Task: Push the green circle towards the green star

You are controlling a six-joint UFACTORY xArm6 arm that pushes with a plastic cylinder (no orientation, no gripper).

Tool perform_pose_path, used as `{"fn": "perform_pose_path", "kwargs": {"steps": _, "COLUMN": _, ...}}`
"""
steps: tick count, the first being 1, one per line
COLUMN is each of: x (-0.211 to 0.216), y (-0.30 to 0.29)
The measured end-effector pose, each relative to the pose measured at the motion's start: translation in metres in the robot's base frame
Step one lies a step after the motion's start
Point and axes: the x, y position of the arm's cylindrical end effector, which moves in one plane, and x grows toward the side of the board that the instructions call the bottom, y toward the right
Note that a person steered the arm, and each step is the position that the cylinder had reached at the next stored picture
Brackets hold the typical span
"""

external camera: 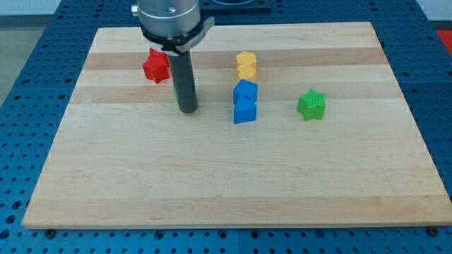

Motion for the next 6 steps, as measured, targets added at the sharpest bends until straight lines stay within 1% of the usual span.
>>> {"fn": "perform_pose_path", "kwargs": {"steps": 5, "x": -0.067, "y": -0.009}}
{"fn": "perform_pose_path", "kwargs": {"steps": 6, "x": -0.063, "y": -0.01}}
